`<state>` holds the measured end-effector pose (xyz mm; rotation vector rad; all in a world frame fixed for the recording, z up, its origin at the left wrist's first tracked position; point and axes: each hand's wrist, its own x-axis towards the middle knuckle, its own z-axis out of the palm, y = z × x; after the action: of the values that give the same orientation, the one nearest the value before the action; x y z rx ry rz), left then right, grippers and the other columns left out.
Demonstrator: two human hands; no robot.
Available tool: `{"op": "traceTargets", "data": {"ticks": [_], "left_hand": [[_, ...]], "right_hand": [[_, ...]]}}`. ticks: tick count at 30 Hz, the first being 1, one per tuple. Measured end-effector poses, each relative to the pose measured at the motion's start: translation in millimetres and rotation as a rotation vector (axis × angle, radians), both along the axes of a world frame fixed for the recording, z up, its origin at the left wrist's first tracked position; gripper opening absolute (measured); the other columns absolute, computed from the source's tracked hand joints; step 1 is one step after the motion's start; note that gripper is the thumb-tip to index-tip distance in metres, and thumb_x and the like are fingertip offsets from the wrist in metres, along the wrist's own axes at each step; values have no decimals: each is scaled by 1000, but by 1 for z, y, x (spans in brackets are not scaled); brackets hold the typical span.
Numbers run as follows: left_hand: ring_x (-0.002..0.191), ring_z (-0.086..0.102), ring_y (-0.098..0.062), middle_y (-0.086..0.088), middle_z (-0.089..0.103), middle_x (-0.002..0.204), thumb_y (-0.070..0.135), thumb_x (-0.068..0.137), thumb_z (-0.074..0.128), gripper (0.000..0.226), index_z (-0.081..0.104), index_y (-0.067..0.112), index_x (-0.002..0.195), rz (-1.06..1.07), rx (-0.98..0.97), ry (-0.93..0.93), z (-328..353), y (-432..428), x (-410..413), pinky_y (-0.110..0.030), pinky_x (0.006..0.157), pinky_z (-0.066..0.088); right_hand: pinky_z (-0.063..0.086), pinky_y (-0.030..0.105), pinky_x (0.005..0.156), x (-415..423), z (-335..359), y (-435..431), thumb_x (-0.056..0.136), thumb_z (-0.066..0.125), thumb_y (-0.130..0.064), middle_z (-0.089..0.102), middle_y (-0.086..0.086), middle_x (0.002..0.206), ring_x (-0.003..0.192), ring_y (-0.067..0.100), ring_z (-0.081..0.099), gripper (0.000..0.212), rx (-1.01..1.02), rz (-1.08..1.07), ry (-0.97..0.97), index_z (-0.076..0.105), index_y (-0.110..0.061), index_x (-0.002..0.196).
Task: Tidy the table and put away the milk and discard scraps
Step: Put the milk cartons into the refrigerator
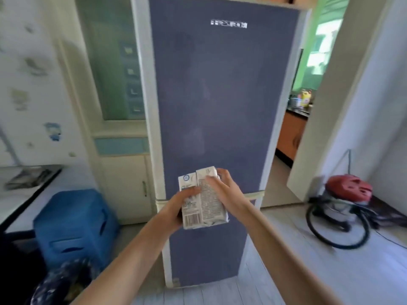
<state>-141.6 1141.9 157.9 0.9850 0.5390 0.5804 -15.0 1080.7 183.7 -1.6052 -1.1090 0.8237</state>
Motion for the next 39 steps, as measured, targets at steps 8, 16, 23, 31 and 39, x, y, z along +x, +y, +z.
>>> {"op": "traceTargets", "data": {"ticks": [8, 16, 23, 31, 39], "left_hand": [[54, 69, -18, -5, 71, 62, 13, 93, 42, 18, 58, 13, 85, 192, 33, -92, 35, 118, -61, -28, 51, 58], [52, 69, -14, -1, 71, 60, 11, 95, 38, 24, 58, 13, 83, 209, 104, -193, 77, 224, -94, -26, 49, 57], [67, 72, -23, -9, 74, 77, 19, 41, 87, 59, 64, 10, 95, 106, 143, -428, 118, 283, -121, -34, 55, 58], [77, 73, -26, -10, 74, 89, 29, 22, 91, 79, 71, 14, 98, 13, 136, -611, 155, 337, -132, -42, 63, 58], [76, 73, -24, -7, 73, 93, 31, 75, 57, 25, 76, 17, 84, -18, 91, -624, 191, 346, -135, -44, 65, 59]], "right_hand": [[46, 35, 95, -59, 38, 134, 88, 41, -51, 57, -2, 107, 98, 11, 57, 49, 131, 188, 11, 49, -16, 120], [49, 21, 75, -66, 81, 244, 97, 37, -15, 63, 4, 102, 86, 13, 61, 28, 298, 209, 126, 62, -13, 108], [47, 27, 90, -98, 147, 302, 86, 44, -1, 67, -7, 103, 99, 11, 61, 31, 568, 100, -638, 69, -16, 99], [3, 43, 119, -116, 205, 349, 97, 29, -33, 67, -3, 99, 112, 21, 55, 40, 13, -140, -2092, 67, -23, 94], [26, 26, 99, -126, 198, 357, 86, 46, -17, 62, 1, 99, 102, 20, 55, 19, 27, -227, -1935, 60, -16, 100]]}}
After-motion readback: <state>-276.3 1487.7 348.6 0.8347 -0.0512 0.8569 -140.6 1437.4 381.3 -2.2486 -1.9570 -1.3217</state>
